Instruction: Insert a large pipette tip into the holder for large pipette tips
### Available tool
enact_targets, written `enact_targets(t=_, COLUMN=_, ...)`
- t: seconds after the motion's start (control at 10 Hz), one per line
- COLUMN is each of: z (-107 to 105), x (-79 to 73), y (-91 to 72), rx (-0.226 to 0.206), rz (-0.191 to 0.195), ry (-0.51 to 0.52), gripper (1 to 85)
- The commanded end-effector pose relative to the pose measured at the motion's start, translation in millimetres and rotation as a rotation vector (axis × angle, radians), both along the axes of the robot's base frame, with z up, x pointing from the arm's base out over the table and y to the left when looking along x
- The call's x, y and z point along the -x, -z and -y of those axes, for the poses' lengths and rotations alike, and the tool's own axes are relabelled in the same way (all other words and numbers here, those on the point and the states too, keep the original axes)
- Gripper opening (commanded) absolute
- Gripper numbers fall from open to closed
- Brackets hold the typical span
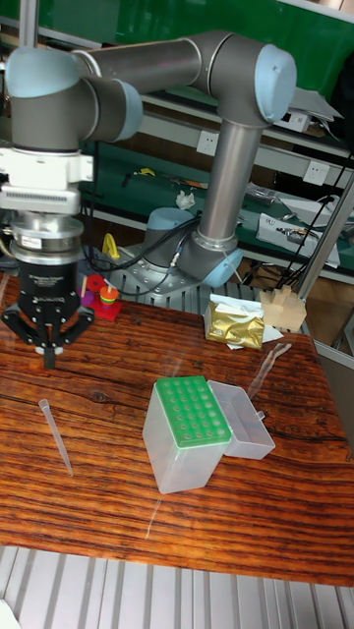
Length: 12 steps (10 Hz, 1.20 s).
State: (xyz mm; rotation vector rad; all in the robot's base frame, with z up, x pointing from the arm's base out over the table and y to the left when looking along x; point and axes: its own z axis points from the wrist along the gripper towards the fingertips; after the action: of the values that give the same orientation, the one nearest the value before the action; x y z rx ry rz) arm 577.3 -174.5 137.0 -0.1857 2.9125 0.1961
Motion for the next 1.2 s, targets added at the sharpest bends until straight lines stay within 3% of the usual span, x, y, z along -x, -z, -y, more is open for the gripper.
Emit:
enact_targets(t=0.0, z=12.9, x=14.4, y=4.8, rx=-0.028, rz=0.035, ry=-0.023, gripper=1.0)
enact_targets(t=0.3, z=23.5, x=18.5, y=14.6, rx=-0.031, rz=0.058, ry=-0.038, gripper=1.0)
enact_targets(t=0.5, z=14.6, x=5.3, y=13.2, rx=-0.071, rz=0.127, ry=-0.075, gripper=1.0)
enact_targets(t=0.6, z=10.3, x=4.8, y=14.4, rx=-0.055, rz=0.145, ry=-0.139, gripper=1.0)
enact_targets(t=1.0, z=3.7, x=9.1, y=28.1, rx=0.084, rz=0.206, ry=-0.466, gripper=1.0)
enact_targets(t=1.1, z=1.1, x=10.4, y=27.7, rx=0.081, rz=0.211, ry=-0.502, gripper=1.0)
